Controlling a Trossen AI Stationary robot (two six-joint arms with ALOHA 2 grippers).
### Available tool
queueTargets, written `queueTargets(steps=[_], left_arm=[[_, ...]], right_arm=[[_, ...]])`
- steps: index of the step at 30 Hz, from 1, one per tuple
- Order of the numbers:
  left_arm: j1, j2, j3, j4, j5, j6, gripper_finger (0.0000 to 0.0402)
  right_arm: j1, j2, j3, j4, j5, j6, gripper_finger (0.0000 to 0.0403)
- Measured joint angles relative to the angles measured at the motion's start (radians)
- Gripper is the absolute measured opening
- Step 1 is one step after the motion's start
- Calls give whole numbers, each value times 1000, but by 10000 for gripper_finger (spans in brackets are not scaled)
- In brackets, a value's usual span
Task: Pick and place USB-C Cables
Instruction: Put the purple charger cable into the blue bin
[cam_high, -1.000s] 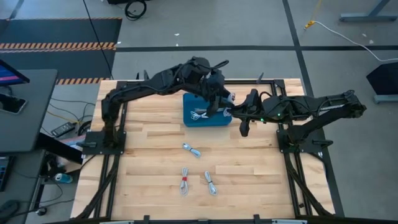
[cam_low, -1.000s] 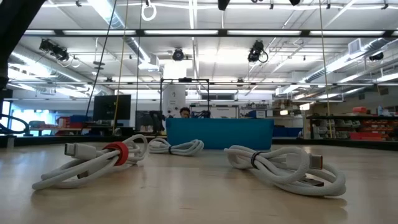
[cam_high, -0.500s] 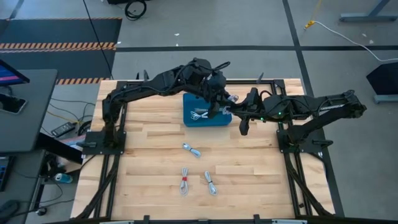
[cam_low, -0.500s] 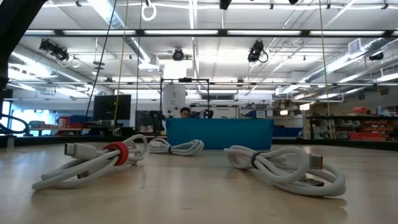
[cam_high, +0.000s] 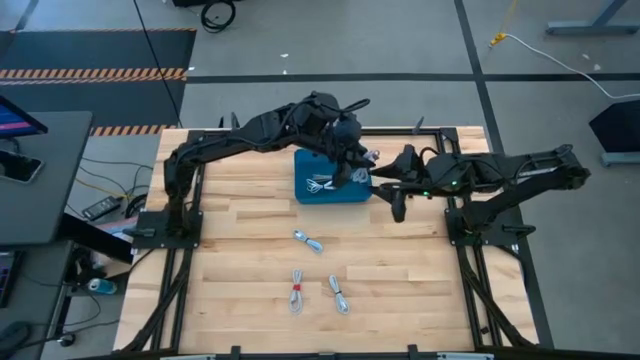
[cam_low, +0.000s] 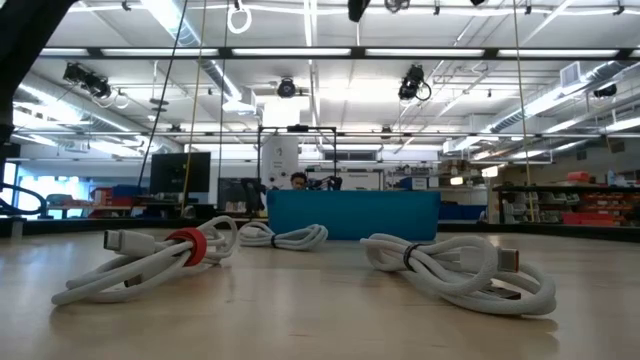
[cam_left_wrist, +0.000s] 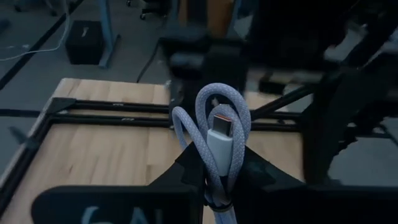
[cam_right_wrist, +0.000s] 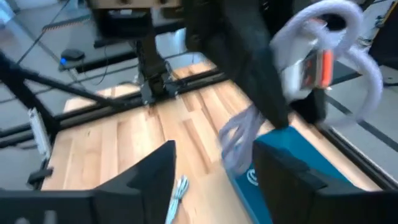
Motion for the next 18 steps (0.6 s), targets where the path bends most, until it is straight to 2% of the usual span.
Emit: queueTargets(steps=[7, 11, 18], left_arm=[[35, -35, 0, -87, -70, 49, 47], [68, -43, 0, -222, -115, 118, 47], [99, 2, 0, -466, -118, 301, 47]], right_arm=[[-1, -114, 0, -154, 7, 111, 245], [-1, -167, 0, -195, 7, 152, 240], [-1, -193, 0, -203, -13, 155, 236]])
